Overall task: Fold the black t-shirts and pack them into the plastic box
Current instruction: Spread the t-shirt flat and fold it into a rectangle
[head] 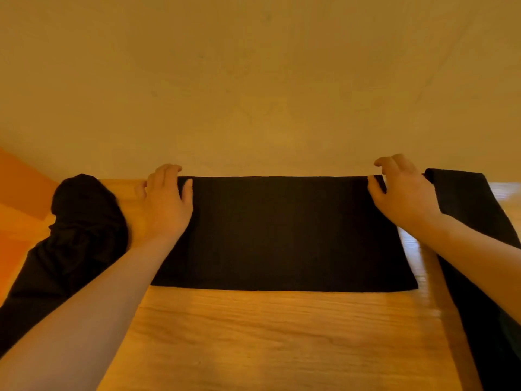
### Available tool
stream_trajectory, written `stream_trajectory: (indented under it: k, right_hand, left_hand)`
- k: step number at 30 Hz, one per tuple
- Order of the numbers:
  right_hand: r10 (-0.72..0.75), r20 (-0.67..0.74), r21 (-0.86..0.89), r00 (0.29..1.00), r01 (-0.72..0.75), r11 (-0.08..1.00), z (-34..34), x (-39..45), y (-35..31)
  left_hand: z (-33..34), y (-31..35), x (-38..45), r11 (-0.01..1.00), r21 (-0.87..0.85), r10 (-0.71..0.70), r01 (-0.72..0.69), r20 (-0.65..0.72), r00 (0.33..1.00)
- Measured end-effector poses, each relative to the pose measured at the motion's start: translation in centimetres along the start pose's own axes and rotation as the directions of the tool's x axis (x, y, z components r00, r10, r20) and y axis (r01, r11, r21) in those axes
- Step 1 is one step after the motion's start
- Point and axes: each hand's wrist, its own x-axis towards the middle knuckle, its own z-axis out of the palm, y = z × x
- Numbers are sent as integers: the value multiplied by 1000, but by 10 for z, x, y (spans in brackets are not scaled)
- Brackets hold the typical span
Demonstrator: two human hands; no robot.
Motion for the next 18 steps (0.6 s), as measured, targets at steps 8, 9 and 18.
stream_trajectory:
  k: [8, 9, 18]
  right_hand:
    - [-230, 179, -62, 957, 244, 968, 13, -77, -35]
    - [-208, 209, -66, 956, 226, 972, 17, -88, -34]
    - [-44, 296, -116, 954, 81, 990, 9, -173, -30]
  left_hand:
    - [-10, 19, -82, 932, -6, 349, -363, 288, 892]
    - [-10, 13, -90, 951, 3, 294, -310, 315, 903]
    - [-36, -24, -156, 988, 79, 85, -136, 457, 885]
